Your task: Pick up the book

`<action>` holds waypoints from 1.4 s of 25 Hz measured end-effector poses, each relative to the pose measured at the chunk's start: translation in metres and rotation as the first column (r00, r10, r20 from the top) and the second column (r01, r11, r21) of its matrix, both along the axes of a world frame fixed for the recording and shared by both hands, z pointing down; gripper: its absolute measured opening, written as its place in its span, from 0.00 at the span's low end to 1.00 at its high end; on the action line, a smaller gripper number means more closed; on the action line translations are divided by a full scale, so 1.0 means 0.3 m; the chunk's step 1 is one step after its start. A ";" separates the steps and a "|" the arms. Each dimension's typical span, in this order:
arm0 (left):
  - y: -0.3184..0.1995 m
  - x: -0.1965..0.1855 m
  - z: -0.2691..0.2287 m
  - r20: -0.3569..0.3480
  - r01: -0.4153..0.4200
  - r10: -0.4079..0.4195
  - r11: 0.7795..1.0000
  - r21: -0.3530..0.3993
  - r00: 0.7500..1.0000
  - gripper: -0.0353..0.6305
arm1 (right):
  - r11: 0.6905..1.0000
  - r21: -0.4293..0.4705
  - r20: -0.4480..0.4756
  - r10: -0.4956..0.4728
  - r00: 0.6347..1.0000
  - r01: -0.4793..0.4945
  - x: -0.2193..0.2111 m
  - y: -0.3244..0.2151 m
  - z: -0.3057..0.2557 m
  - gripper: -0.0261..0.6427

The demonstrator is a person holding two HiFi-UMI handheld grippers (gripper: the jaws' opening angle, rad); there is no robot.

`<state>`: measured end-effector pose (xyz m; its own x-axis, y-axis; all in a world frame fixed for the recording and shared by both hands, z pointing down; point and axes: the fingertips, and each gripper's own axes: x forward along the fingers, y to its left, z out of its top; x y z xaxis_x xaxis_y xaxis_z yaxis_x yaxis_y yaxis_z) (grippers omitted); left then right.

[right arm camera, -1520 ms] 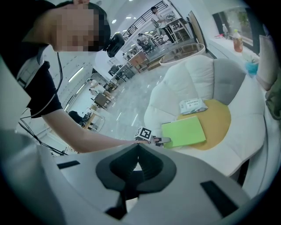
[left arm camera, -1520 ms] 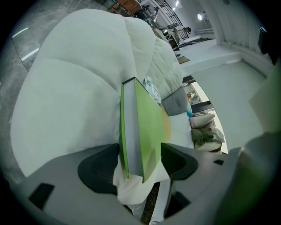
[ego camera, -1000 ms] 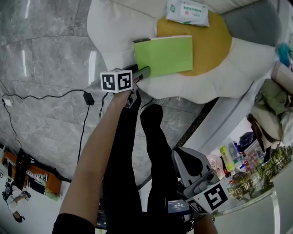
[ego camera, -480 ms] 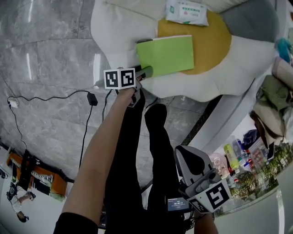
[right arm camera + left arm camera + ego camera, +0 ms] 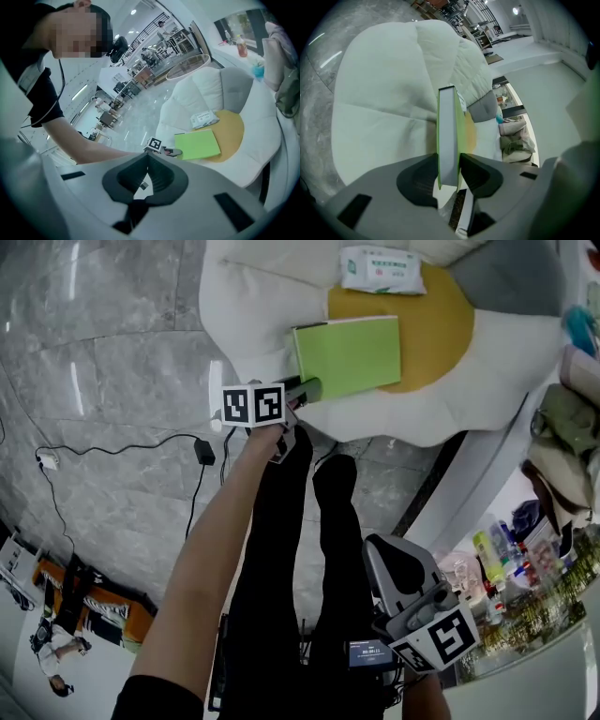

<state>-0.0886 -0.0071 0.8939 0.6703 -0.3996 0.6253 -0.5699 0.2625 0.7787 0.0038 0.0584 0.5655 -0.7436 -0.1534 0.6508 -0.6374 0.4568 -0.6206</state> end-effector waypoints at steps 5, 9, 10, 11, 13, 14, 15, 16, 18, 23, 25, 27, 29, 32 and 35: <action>-0.015 0.007 -0.049 0.006 -0.029 0.029 0.999 0.015 1.000 0.28 | 0.999 0.017 0.011 0.028 1.000 -0.028 0.006 -0.016 -0.032 0.06; -0.020 0.026 -0.091 -0.005 -0.021 0.021 1.000 0.017 1.000 0.27 | 0.998 0.032 0.015 0.046 0.999 -0.047 0.027 -0.023 -0.063 0.06; -0.020 0.032 -0.101 -0.008 -0.018 0.018 1.000 0.017 1.000 0.27 | 0.998 0.038 0.015 0.050 0.999 -0.050 0.033 -0.025 -0.071 0.06; -0.023 0.038 -0.112 -0.012 -0.015 0.016 1.000 0.020 1.000 0.27 | 0.998 0.043 0.015 0.054 0.998 -0.055 0.038 -0.028 -0.078 0.06; -0.026 0.050 -0.135 -0.025 -0.004 0.005 1.000 0.025 1.000 0.27 | 0.996 0.052 0.016 0.066 0.998 -0.067 0.047 -0.029 -0.093 0.06; -0.025 0.056 -0.147 -0.037 0.007 -0.006 1.000 0.025 0.999 0.27 | 0.996 0.055 0.017 0.072 0.997 -0.073 0.050 -0.027 -0.101 0.06; -0.026 0.061 -0.159 -0.049 0.020 -0.019 0.999 0.025 0.999 0.27 | 0.995 0.057 0.017 0.077 0.997 -0.078 0.054 -0.024 -0.108 0.06; -0.028 0.066 -0.173 -0.061 0.034 -0.033 0.999 0.027 0.998 0.27 | 0.995 0.060 0.016 0.082 0.996 -0.083 0.058 -0.022 -0.115 0.06; -0.039 0.074 -0.207 -0.082 0.064 -0.061 0.997 0.039 0.995 0.27 | 0.993 0.068 0.016 0.092 0.996 -0.092 0.066 -0.020 -0.135 0.06; -0.065 0.103 -0.323 -0.132 0.123 -0.113 0.990 0.071 0.985 0.27 | 0.988 0.103 0.020 0.118 0.993 -0.119 0.107 -0.026 -0.208 0.06; -0.088 0.119 -0.378 -0.150 0.129 -0.115 0.988 0.088 0.982 0.27 | 0.983 0.126 0.020 0.132 0.991 -0.133 0.128 -0.038 -0.243 0.06; -0.113 0.133 -0.440 -0.172 0.137 -0.117 0.985 0.107 0.978 0.27 | 0.978 0.149 0.019 0.146 0.989 -0.147 0.144 -0.049 -0.283 0.06; -0.135 0.147 -0.506 -0.198 0.154 -0.127 0.980 0.126 0.972 0.27 | 0.973 0.168 0.018 0.157 0.987 -0.158 0.163 -0.051 -0.322 0.06; -0.168 0.174 -0.602 -0.239 0.190 -0.149 0.969 0.159 0.959 0.27 | 0.965 0.200 0.018 0.170 0.985 -0.170 0.205 -0.044 -0.373 0.06; -0.196 0.211 -0.703 -0.288 0.235 -0.176 0.954 0.185 0.941 0.27 | 0.957 0.227 0.018 0.179 0.984 -0.179 0.252 -0.029 -0.424 0.06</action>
<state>-0.0252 -0.0659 0.6830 0.6881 -0.6508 0.3209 -0.2865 0.1627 0.9442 0.0793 0.0498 0.4383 -0.6888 -0.4276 0.5854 -0.7231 0.4634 -0.5123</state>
